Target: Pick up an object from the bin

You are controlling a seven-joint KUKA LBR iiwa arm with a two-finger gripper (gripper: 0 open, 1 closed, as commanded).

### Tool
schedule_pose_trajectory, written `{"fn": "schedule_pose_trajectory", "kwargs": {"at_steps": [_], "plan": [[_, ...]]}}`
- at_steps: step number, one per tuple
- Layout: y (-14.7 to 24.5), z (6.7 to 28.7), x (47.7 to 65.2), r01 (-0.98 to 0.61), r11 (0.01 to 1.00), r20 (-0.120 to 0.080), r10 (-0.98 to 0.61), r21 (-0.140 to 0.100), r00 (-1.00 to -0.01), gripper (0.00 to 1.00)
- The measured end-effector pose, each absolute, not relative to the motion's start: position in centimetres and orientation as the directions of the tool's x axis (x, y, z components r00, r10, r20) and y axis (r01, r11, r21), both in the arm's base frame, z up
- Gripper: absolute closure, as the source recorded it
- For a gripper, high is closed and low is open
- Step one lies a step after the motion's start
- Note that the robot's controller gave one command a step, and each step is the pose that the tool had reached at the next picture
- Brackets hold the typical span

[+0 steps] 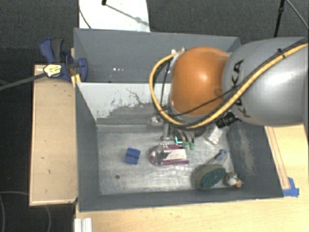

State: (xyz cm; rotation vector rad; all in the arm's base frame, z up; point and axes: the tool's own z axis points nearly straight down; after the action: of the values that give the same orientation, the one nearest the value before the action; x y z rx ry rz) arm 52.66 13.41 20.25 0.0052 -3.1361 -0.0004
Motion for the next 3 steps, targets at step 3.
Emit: {"fn": "schedule_pose_trajectory", "kwargs": {"at_steps": [3], "plan": [[11.7, 7.2, 55.3, -0.38, 0.925, -0.006, -0.38, 0.0, -0.925, 0.0]]}}
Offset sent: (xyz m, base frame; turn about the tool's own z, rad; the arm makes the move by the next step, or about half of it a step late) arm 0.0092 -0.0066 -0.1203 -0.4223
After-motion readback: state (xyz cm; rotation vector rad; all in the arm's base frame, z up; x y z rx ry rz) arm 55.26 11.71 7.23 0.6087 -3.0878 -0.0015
